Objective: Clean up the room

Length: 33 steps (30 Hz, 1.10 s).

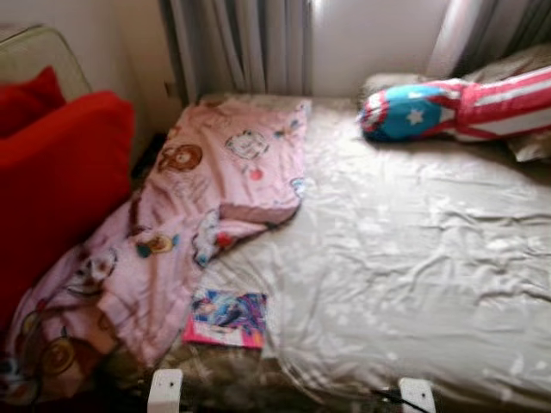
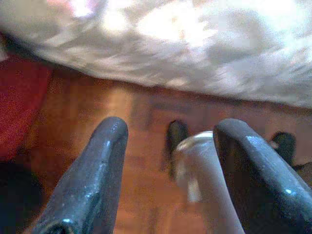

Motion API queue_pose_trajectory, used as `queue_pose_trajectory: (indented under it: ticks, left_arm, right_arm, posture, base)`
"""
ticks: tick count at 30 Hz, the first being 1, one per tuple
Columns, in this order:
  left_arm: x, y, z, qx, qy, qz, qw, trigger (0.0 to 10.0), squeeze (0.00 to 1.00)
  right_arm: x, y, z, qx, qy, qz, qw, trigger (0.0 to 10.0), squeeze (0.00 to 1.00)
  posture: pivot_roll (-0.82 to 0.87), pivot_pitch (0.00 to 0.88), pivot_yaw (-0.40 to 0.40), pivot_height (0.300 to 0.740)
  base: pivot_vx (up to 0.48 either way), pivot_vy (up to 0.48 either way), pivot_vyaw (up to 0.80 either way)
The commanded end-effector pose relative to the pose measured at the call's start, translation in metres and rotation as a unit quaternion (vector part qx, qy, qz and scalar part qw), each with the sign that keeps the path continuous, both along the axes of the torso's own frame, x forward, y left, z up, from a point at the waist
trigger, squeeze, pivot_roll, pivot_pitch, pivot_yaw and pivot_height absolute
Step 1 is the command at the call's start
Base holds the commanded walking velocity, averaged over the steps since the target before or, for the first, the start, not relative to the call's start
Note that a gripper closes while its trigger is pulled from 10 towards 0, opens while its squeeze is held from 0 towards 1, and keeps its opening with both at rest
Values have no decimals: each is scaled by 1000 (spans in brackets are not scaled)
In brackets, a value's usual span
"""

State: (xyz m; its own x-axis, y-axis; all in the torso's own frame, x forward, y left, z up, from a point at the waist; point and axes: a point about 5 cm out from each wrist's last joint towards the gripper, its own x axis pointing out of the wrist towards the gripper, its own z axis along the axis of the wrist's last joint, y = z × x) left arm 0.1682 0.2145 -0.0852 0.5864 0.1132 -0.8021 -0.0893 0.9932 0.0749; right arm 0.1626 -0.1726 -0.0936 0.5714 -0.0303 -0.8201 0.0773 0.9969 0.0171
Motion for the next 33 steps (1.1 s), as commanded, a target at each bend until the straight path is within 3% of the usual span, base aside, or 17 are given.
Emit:
queue_pose_trajectory:
  ticks: [1, 16, 24, 33]
  left_arm:
    - [2, -6, 0, -3, 0, -13, 1000, 10000, 0]
    - [2, -7, 0, -3, 1, -15, 1000, 10000, 0]
    - [11, -6, 4, -3, -10, -11, 1000, 10000, 0]
    - [33, -8, 14, -14, -32, -12, 999, 10000, 0]
  right_arm:
    - [-6, -11, -2, -12, 10, -4, 1000, 10000, 0]
    - [-6, -11, -1, -13, 10, -3, 1000, 10000, 0]
    - [-1, -10, 0, -12, 7, -2, 1000, 10000, 0]
    - [12, -6, 5, -11, -5, 0, 1000, 10000, 0]
  posture:
    - [-34, 45, -12, 740]
    - [-35, 27, -17, 740]
    - [-25, 0, -22, 740]
    - [-21, 0, -27, 740]
  base:
    - [0, 461, 0]
    - [0, 456, 0]
    - [0, 0, 0]
    - [0, 0, 0]
